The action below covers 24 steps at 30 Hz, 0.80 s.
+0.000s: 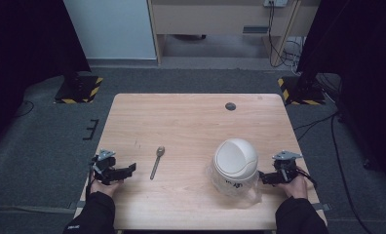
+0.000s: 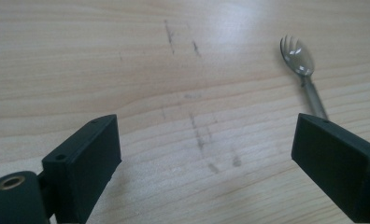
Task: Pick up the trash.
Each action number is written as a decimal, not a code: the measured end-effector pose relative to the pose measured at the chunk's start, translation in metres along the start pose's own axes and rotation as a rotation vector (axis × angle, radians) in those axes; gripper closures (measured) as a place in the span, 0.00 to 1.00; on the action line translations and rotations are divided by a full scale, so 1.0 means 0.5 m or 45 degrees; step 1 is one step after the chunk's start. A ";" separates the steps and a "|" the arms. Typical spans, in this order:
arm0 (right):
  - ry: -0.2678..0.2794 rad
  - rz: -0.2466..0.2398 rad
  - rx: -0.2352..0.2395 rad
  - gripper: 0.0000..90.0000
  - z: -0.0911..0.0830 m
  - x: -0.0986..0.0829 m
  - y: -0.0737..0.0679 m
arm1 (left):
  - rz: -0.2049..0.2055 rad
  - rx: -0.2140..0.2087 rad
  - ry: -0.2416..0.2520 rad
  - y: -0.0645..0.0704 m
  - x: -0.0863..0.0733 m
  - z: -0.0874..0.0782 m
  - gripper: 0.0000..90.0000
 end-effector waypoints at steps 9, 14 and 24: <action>-0.080 0.057 -0.034 0.01 -0.009 -0.003 0.001 | 0.083 -0.048 0.098 0.052 0.019 -0.025 0.09; -0.083 0.085 -0.058 0.01 -0.011 -0.005 0.000 | 0.067 -0.088 0.157 0.067 0.033 -0.043 0.10; -0.054 0.068 -0.055 0.01 -0.013 -0.009 -0.002 | 0.079 -0.172 0.297 0.117 0.078 -0.080 0.10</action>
Point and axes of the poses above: each handheld gripper's, and its own axes: z roughly forward along the jaws, x roughly out of its top, y roughly to its right, the point moved 6 cm from there along z, roughly forward along the jaws, and after that the axes turned 10 degrees about -z, right-handed, at the moved point
